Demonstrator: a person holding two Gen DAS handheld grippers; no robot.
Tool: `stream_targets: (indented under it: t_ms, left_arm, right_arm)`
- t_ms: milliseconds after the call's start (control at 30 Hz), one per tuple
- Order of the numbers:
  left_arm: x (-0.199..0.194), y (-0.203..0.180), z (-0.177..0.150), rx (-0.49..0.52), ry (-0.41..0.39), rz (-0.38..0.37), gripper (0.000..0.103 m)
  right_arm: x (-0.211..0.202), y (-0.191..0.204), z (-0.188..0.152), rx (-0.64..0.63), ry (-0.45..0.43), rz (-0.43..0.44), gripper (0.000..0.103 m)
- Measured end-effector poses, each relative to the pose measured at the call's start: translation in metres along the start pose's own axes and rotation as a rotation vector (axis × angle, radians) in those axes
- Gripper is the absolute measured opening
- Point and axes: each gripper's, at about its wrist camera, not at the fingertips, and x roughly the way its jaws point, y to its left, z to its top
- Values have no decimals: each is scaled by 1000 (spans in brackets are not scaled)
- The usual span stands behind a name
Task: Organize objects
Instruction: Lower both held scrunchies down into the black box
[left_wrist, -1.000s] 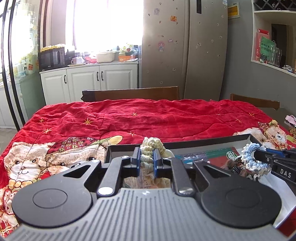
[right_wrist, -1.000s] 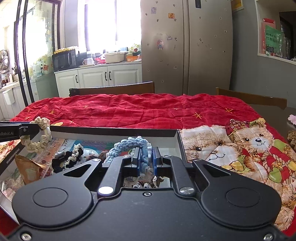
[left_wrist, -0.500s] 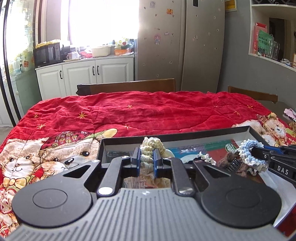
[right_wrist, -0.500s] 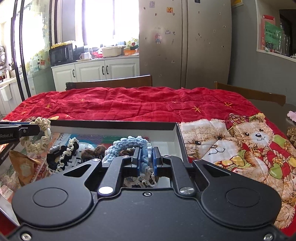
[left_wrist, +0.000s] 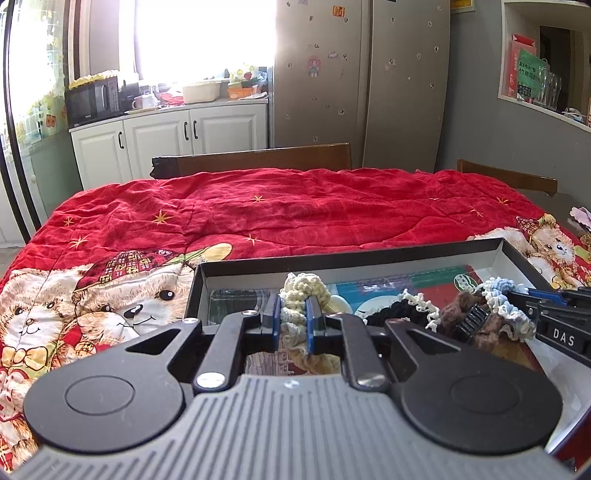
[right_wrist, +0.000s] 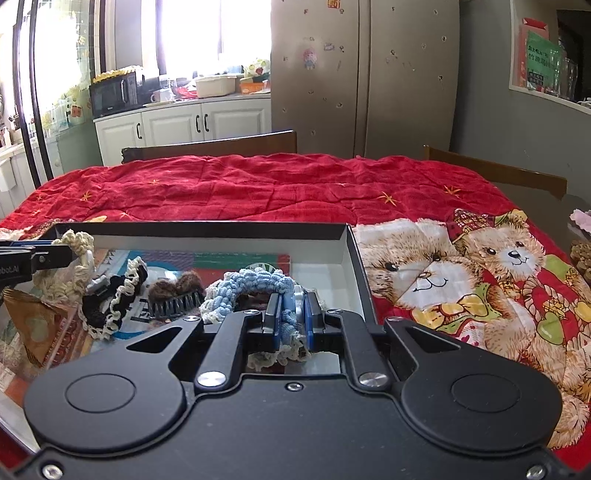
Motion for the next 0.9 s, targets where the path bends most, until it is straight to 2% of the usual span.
stream_targets:
  t_ms: [433, 500, 600, 767, 900]
  left_arm:
    - [5, -1, -1, 2, 41, 14, 20]
    - [6, -1, -2, 1, 44, 19, 25]
    - [6, -1, -1, 0, 48, 24, 40]
    - [6, -1, -2, 0, 50, 27, 41]
    - [8, -1, -3, -1, 63, 32, 46]
  right_arm:
    - [2, 0, 0, -5, 11, 4, 12]
    - [2, 0, 0, -4, 12, 5, 13]
    - [2, 0, -1, -5, 16, 7, 13]
    - [3, 0, -1, -11, 14, 8, 15]
    - [3, 0, -1, -7, 16, 11, 15]
